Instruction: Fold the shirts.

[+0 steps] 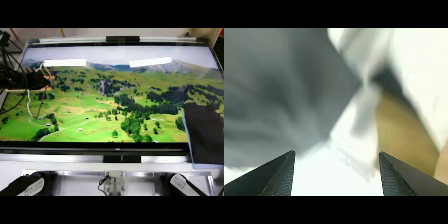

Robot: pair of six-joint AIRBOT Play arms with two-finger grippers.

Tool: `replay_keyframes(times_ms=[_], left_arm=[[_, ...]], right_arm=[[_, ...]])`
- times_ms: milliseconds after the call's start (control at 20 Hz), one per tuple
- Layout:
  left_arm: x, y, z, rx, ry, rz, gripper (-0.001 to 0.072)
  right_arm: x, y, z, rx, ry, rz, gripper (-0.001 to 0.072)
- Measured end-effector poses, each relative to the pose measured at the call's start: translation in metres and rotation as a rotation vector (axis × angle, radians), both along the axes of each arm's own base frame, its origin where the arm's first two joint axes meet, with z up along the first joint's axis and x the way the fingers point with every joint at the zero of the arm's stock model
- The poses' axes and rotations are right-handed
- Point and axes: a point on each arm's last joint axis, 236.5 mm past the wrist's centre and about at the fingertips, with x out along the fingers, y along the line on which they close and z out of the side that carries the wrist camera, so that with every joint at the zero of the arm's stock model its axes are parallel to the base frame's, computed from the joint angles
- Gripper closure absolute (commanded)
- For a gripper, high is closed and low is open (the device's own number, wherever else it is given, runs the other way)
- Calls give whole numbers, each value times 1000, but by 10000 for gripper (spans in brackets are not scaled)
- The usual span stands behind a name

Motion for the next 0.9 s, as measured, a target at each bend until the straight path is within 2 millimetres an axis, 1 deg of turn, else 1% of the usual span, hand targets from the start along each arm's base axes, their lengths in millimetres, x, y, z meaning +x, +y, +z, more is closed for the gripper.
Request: replay_keyframes(times_ms=[50,100,150,200,250,300,350,400,500,550,650,750,900], left_arm=[[0,3,-8,57,24,-6,678],[-1,9,-17,122,57,-3,676],[-1,17,-30,204,103,4,664],[-1,23,-45,278,153,10,473],[-2,27,-59,329,206,11,-7],[-6,30,-74,372,269,11,-13],[-11,31,-87,395,329,8,-13],[-16,32,-98,418,375,4,-13],[-22,32,-108,437,405,3,-13],[-22,32,-109,438,395,6,-13],[-21,32,-112,440,372,13,-13],[-23,32,-116,442,367,13,-13],[-26,33,-125,447,377,12,-13]], right_arm=[[27,0,15,-28,-80,46,70],[60,7,30,-48,-168,111,71],[90,21,41,-49,-243,181,70],[122,43,49,-33,-317,255,70],[148,67,51,-3,-369,308,71],[170,97,49,55,-406,354,70],[184,124,43,116,-420,390,70],[193,151,34,187,-412,419,70],[197,192,18,293,-358,463,71],[196,206,11,329,-326,476,70],[193,224,4,370,-284,495,70],[191,236,0,399,-260,509,71],[189,243,-3,417,-244,515,71]])
